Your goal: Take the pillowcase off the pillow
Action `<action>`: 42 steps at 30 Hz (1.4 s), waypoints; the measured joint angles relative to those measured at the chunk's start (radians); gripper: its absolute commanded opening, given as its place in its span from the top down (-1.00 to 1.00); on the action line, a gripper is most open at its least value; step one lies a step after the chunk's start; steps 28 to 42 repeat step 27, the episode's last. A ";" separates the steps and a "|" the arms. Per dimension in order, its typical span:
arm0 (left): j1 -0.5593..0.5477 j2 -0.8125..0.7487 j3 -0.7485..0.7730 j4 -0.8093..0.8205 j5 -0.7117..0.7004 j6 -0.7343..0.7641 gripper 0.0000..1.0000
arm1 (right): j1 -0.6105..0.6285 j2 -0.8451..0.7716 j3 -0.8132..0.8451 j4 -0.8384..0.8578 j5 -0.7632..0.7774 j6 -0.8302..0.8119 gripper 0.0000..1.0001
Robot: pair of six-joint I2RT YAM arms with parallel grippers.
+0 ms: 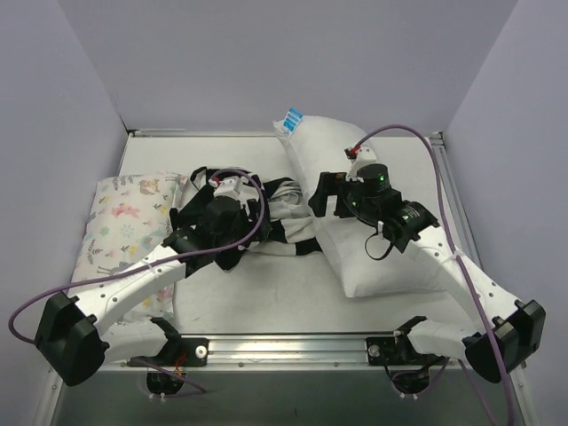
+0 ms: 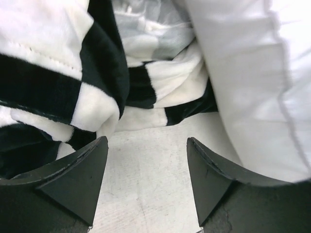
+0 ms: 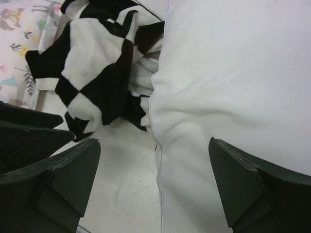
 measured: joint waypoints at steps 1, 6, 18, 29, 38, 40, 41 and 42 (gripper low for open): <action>0.000 -0.014 0.014 -0.012 -0.001 0.009 -0.48 | 0.000 -0.022 0.011 -0.020 -0.011 0.000 -1.00; 0.000 -0.067 0.065 -0.055 -0.002 0.046 -0.49 | 0.001 -0.125 0.080 -0.105 -0.015 0.003 -1.00; 0.000 -0.213 0.108 -0.160 -0.002 0.102 -0.50 | 0.000 -0.324 0.036 -0.254 0.190 0.022 -1.00; 0.000 -0.247 0.107 -0.184 -0.002 0.116 -0.50 | 0.000 -0.370 0.011 -0.275 0.201 0.020 -1.00; 0.000 -0.247 0.107 -0.184 -0.002 0.116 -0.50 | 0.000 -0.370 0.011 -0.275 0.201 0.020 -1.00; 0.000 -0.247 0.107 -0.184 -0.002 0.116 -0.50 | 0.000 -0.370 0.011 -0.275 0.201 0.020 -1.00; 0.000 -0.247 0.107 -0.184 -0.002 0.116 -0.50 | 0.000 -0.370 0.011 -0.275 0.201 0.020 -1.00; 0.000 -0.247 0.107 -0.184 -0.002 0.116 -0.50 | 0.000 -0.370 0.011 -0.275 0.201 0.020 -1.00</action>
